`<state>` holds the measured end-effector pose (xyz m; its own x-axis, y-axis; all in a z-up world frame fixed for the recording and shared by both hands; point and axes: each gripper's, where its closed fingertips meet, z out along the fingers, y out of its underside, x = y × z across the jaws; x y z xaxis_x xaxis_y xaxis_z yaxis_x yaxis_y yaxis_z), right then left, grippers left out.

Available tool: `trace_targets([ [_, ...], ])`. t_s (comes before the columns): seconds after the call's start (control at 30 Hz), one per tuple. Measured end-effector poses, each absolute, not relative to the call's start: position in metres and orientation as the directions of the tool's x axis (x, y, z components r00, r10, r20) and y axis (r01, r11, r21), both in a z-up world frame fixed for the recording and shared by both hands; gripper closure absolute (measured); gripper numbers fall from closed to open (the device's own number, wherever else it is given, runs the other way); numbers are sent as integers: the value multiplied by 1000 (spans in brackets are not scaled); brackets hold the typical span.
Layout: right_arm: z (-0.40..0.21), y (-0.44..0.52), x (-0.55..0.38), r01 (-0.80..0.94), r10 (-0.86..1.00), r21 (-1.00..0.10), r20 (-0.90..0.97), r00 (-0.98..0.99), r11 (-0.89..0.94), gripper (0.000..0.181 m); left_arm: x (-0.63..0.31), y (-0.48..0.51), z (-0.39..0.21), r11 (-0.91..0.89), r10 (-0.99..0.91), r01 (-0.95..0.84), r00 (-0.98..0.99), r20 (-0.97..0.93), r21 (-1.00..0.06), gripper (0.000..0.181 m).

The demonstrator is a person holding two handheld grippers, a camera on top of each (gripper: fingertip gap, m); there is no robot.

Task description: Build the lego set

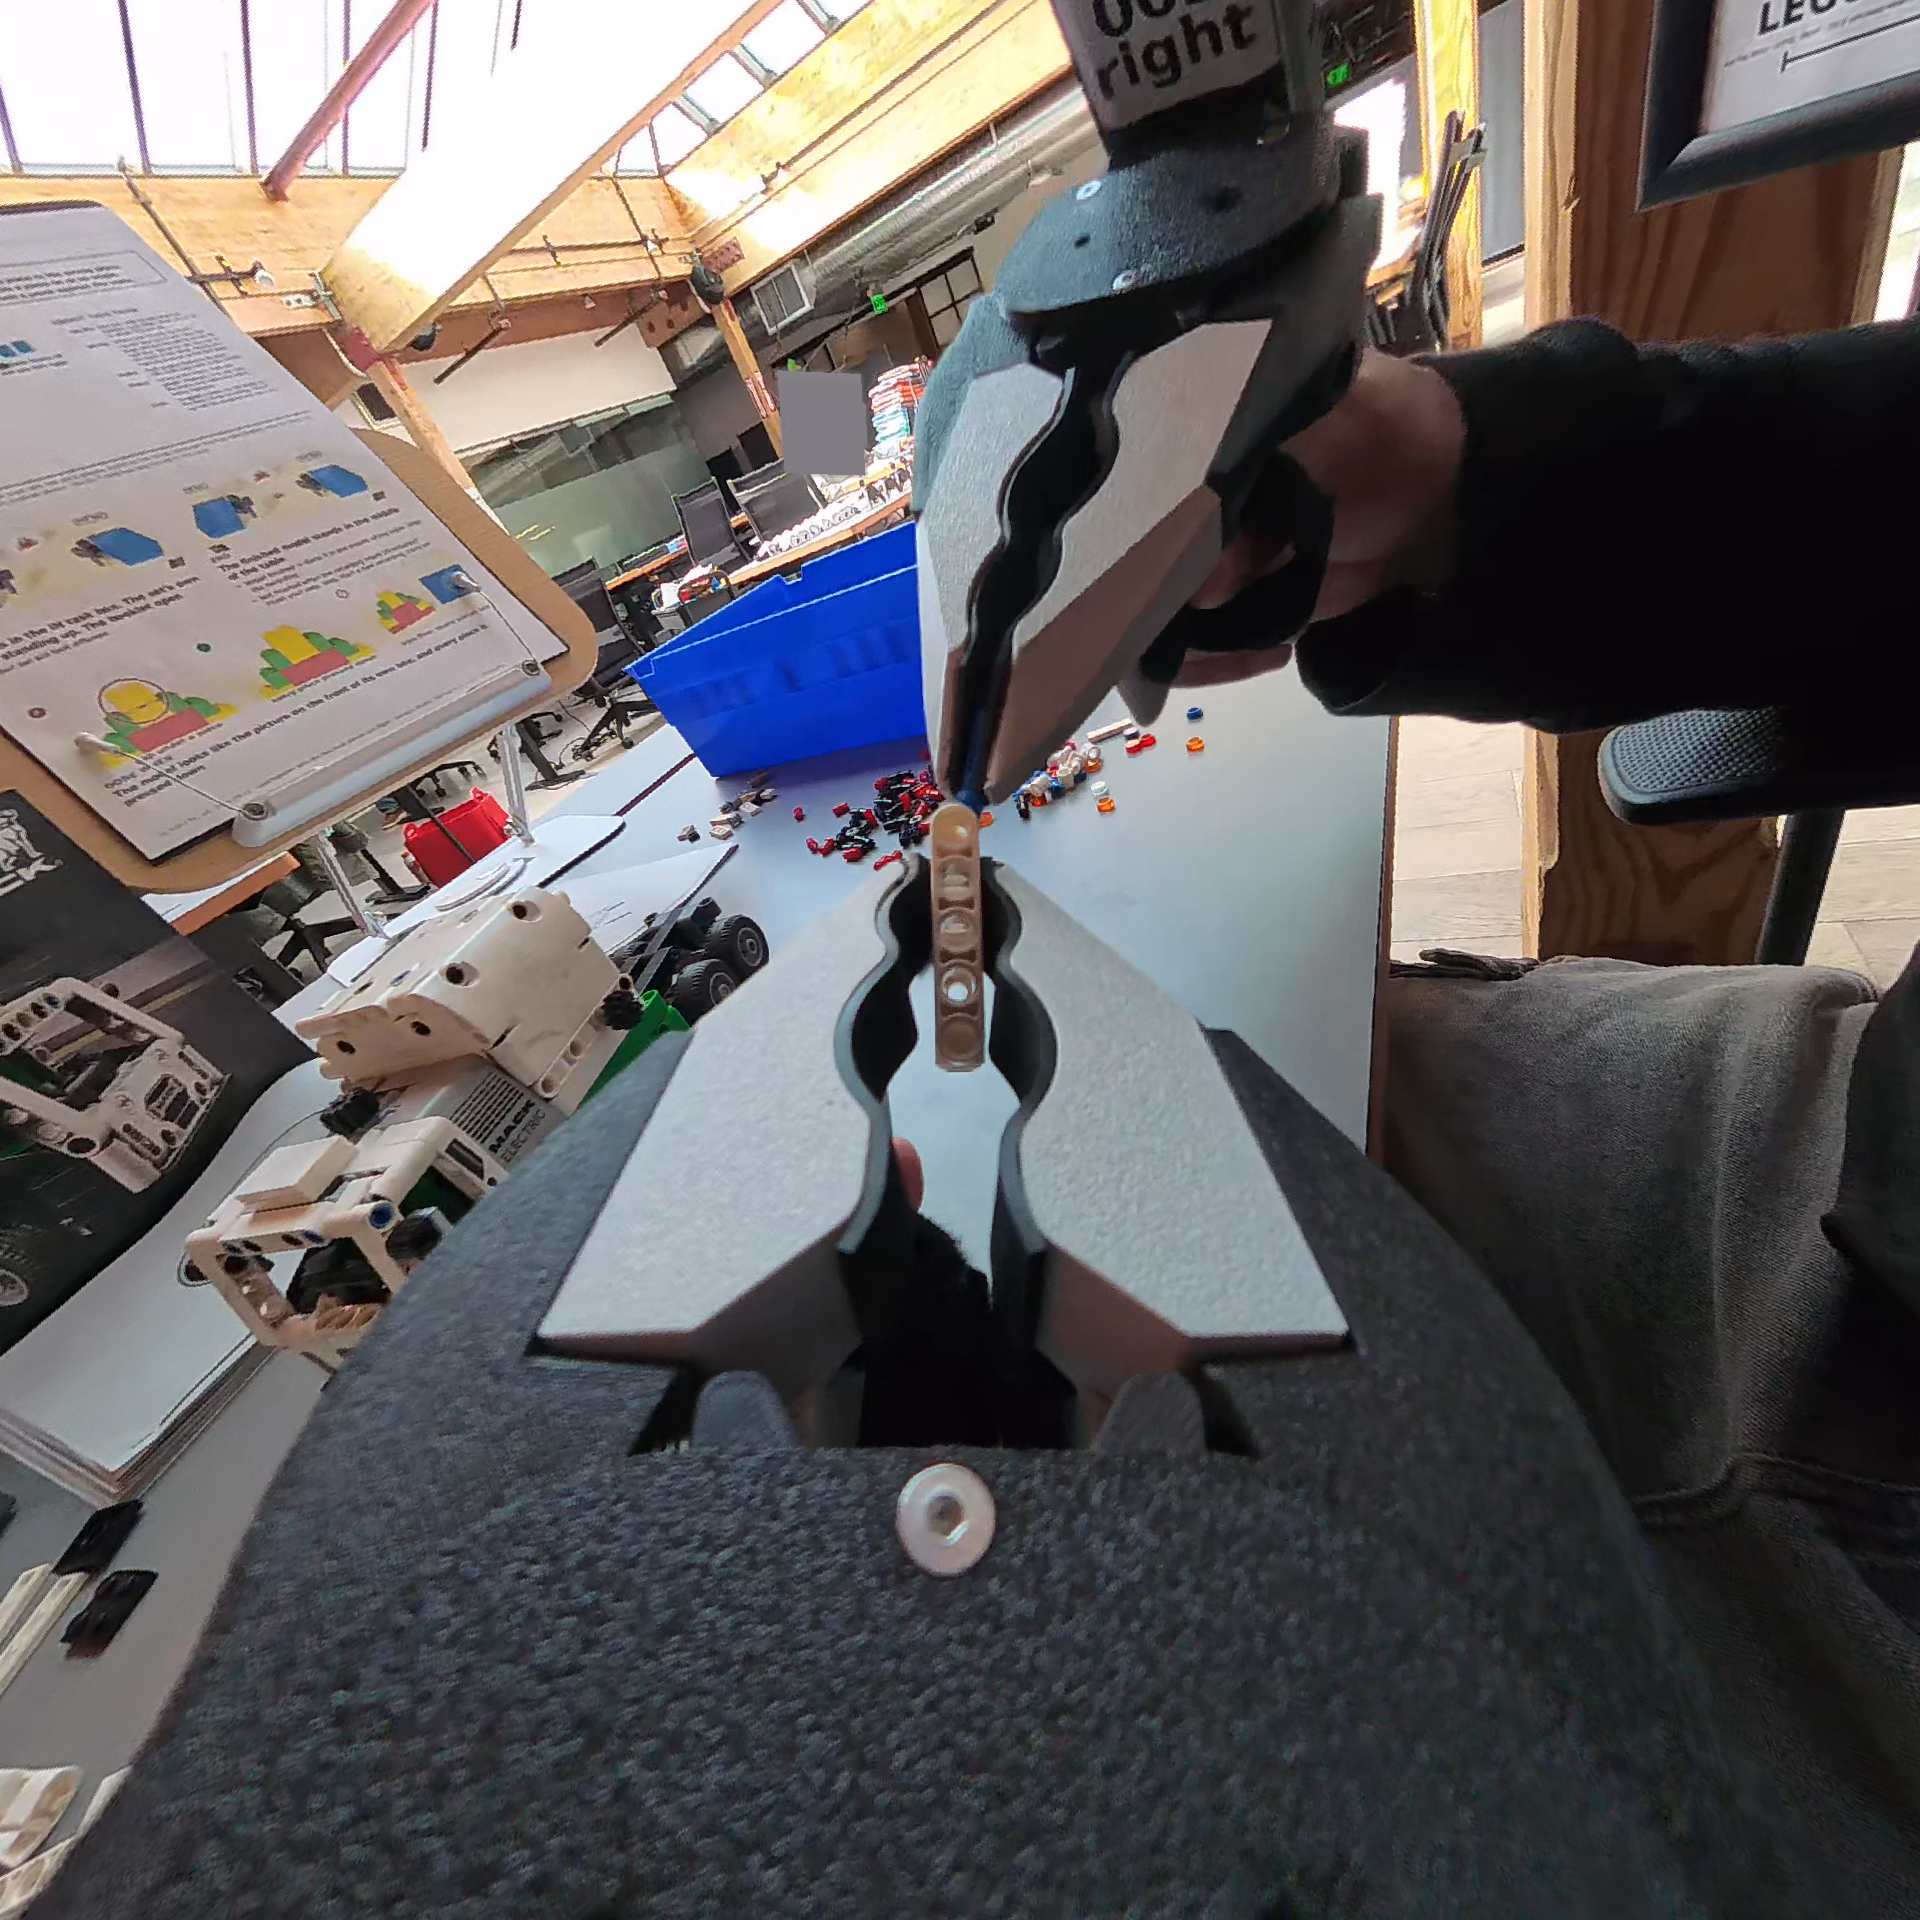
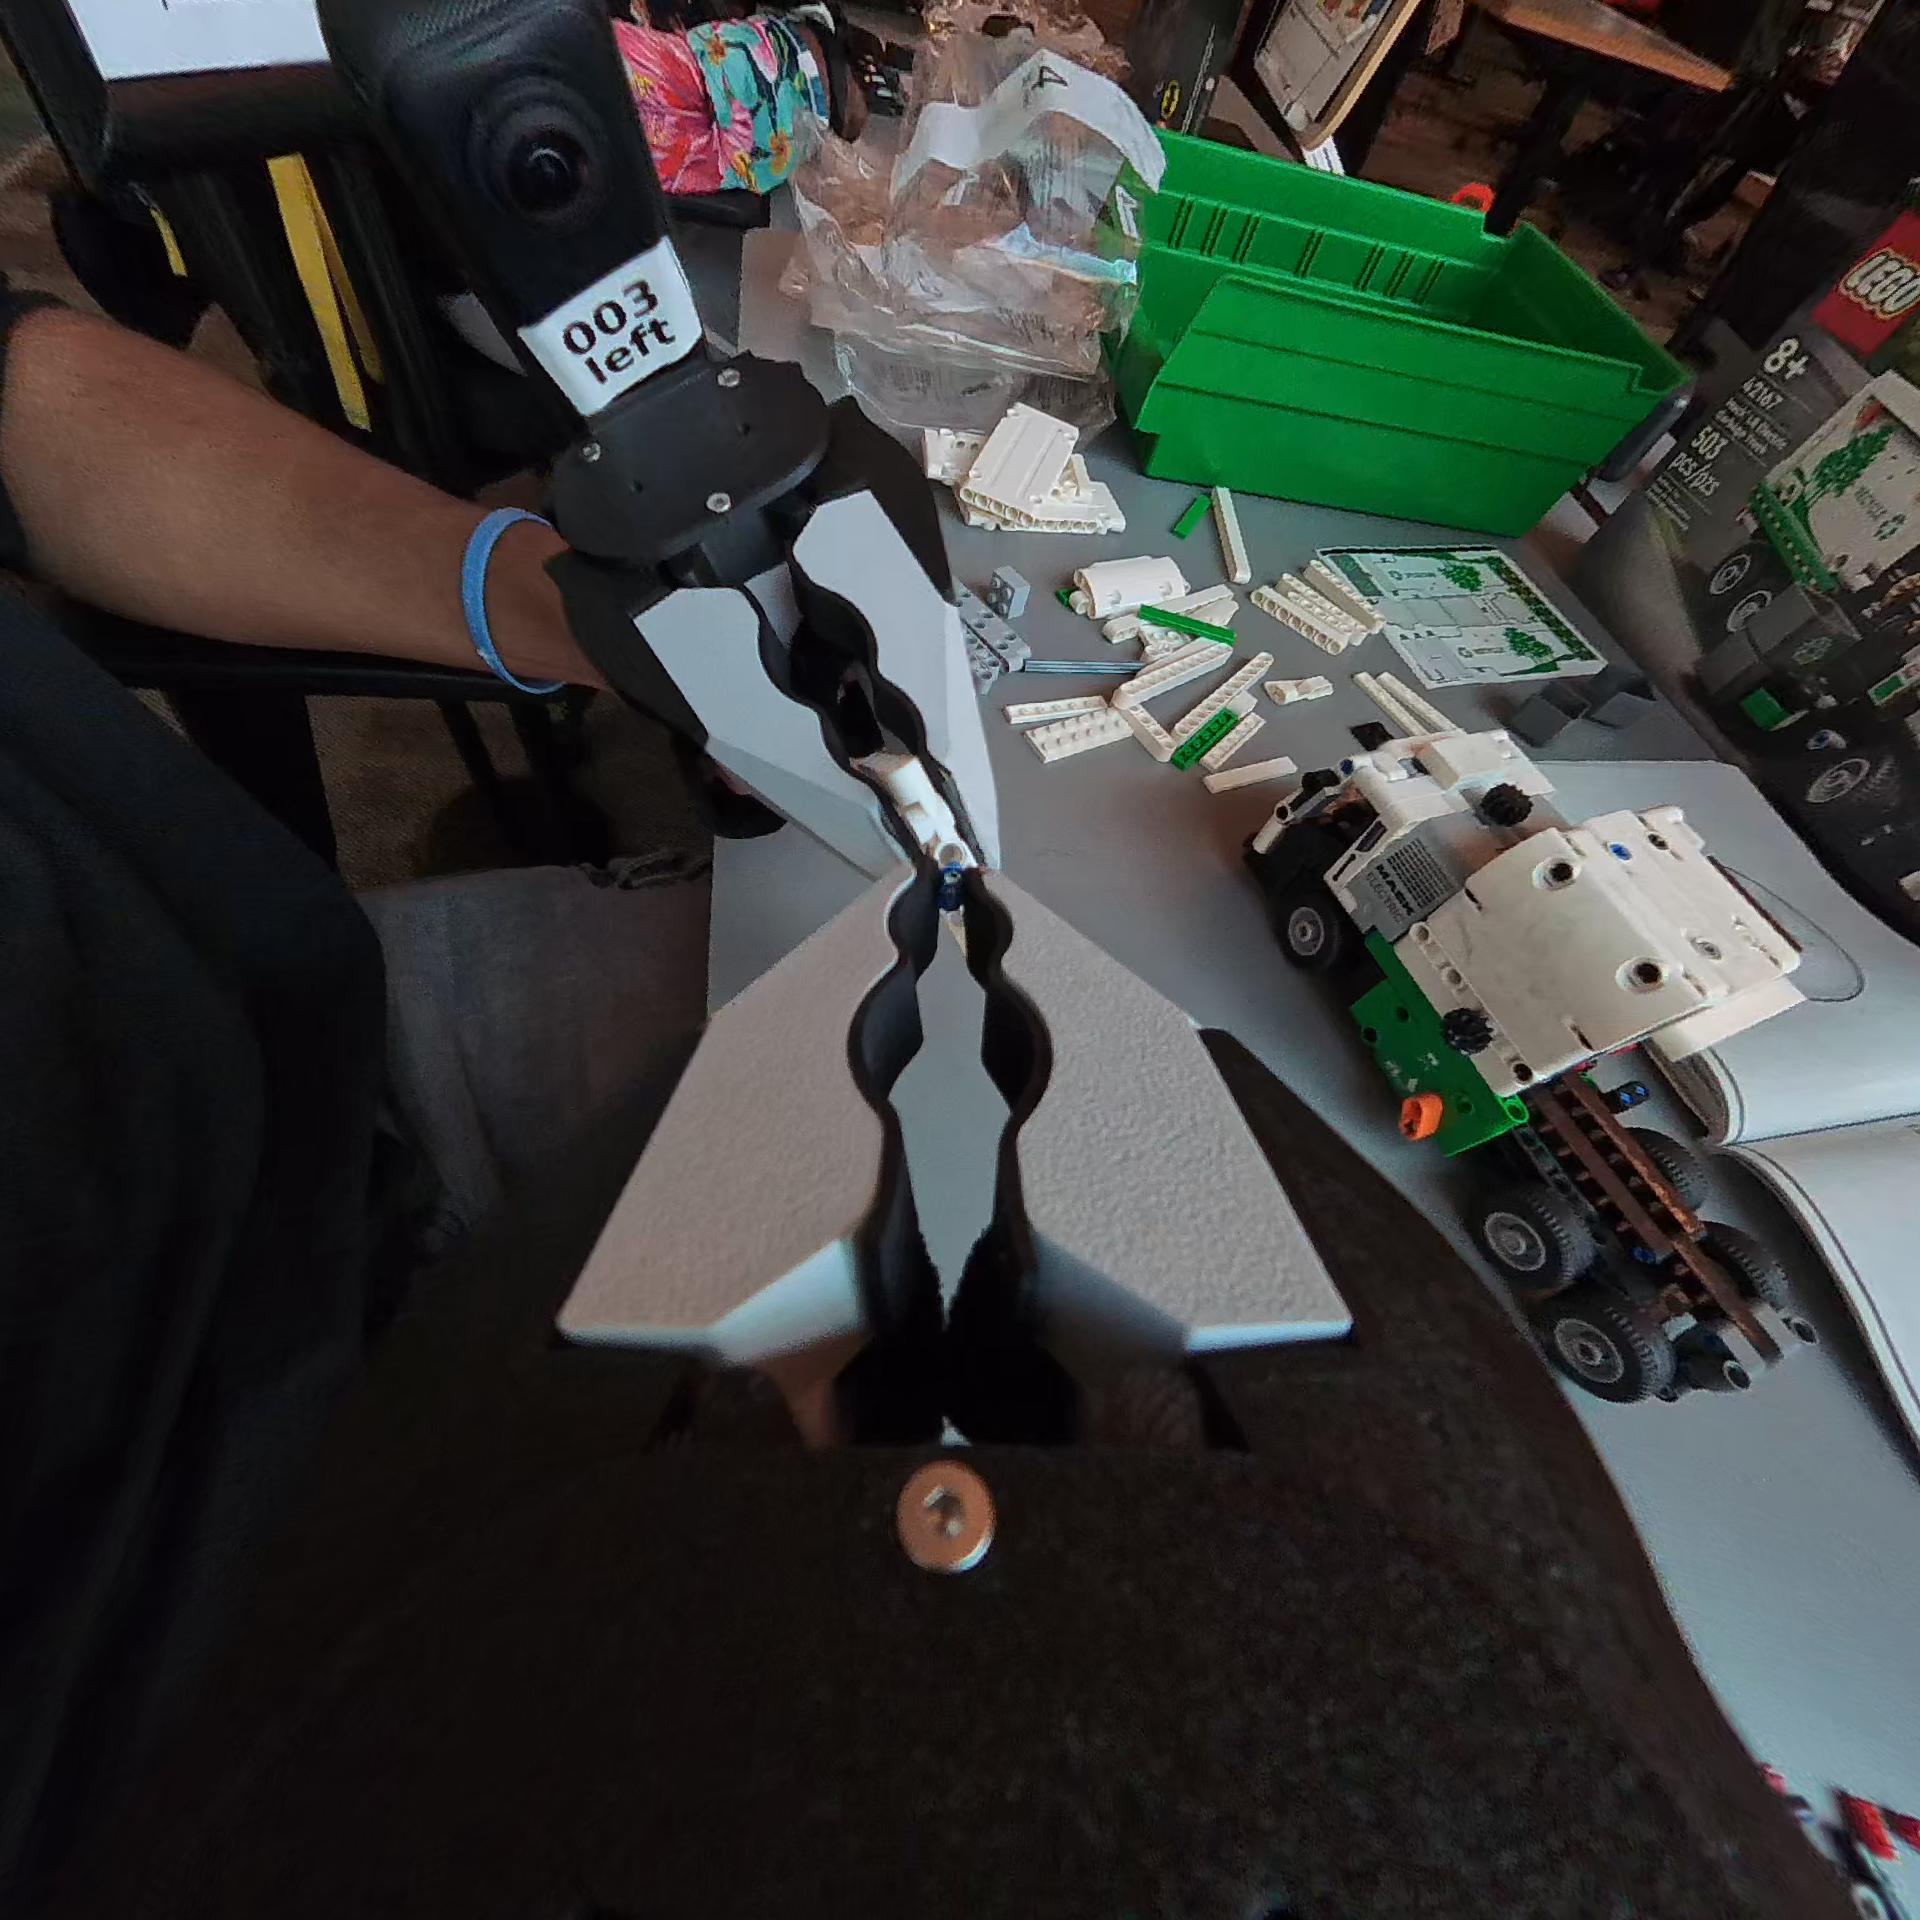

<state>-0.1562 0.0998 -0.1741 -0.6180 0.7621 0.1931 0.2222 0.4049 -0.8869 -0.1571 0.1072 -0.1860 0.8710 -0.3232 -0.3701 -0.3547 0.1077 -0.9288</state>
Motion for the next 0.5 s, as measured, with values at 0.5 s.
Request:
trace_targets([
  [0.5,-175,97,-155,249,746,-920,66,-663,303,178,-153,110,-193,80,-334,-400,852,-403,-913,175],
])
